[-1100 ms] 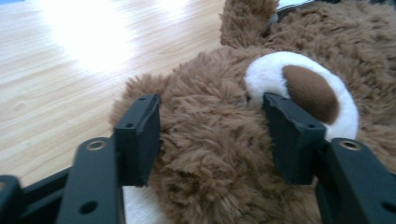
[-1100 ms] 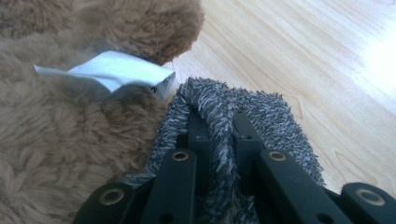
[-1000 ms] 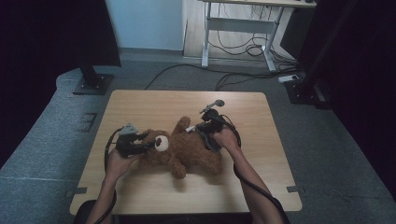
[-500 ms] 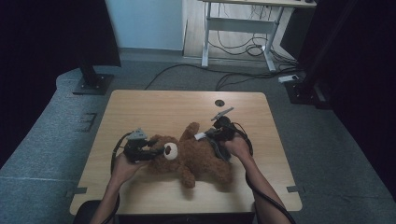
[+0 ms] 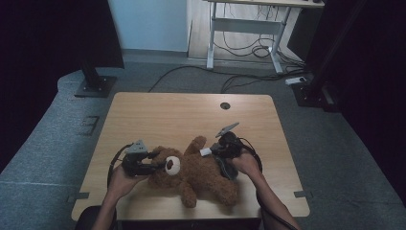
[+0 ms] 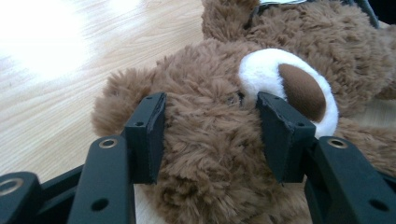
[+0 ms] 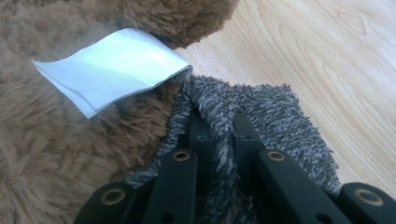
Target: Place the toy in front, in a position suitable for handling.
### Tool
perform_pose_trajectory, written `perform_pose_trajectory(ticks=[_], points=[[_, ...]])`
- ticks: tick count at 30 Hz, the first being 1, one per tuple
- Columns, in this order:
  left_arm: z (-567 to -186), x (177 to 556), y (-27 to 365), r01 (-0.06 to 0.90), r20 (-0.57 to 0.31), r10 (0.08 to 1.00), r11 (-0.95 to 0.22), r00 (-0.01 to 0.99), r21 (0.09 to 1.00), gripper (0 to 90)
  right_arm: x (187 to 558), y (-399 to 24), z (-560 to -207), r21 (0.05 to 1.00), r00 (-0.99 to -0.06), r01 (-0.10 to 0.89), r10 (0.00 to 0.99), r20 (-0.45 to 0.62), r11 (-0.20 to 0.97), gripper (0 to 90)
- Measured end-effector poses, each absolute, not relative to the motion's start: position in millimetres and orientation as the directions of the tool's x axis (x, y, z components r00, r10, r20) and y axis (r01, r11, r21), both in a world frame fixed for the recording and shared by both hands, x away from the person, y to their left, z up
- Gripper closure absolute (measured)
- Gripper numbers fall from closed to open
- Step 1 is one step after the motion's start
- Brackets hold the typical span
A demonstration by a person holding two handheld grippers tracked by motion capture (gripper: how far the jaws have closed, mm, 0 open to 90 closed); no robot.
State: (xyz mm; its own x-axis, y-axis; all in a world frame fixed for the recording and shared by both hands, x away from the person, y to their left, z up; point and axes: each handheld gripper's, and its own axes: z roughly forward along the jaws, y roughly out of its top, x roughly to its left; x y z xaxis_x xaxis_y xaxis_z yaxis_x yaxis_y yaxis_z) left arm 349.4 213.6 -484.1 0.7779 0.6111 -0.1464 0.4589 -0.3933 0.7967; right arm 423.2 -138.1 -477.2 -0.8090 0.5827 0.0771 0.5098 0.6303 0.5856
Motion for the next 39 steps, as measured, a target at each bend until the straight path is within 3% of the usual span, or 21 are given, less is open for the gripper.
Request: perform_pose_trajectory(ticks=[13, 18, 22, 39], points=[[-489.8, 352.9, 215.9, 0.467, -0.156, 0.621, -0.375, 0.768, 0.801, 44.1, 441.3, -152.5, -480.5, 0.568, -0.766, 0.537, 0.643, 0.019, 0.623, 81.7], [-489.5, 352.8, 216.6, 0.462, -0.153, 0.619, -0.378, 0.771, 0.802, 44.0, 450.6, -170.5, -486.1, 0.521, -0.712, 0.573, 0.699, -0.068, 0.633, 81.7], [-489.9, 353.2, 216.5, 0.464, -0.158, 0.62, -0.371, 0.769, 0.804, 44.0, 452.1, -189.9, -490.2, 0.542, -0.686, 0.6, 0.727, -0.03, 0.588, 81.7], [-490.6, 353.6, 217.4, 0.46, -0.158, 0.62, -0.364, 0.769, 0.81, 43.7, 402.2, -203.9, -403.7, 0.706, -0.718, 0.473, 0.695, -0.04, 0.528, 81.5]])
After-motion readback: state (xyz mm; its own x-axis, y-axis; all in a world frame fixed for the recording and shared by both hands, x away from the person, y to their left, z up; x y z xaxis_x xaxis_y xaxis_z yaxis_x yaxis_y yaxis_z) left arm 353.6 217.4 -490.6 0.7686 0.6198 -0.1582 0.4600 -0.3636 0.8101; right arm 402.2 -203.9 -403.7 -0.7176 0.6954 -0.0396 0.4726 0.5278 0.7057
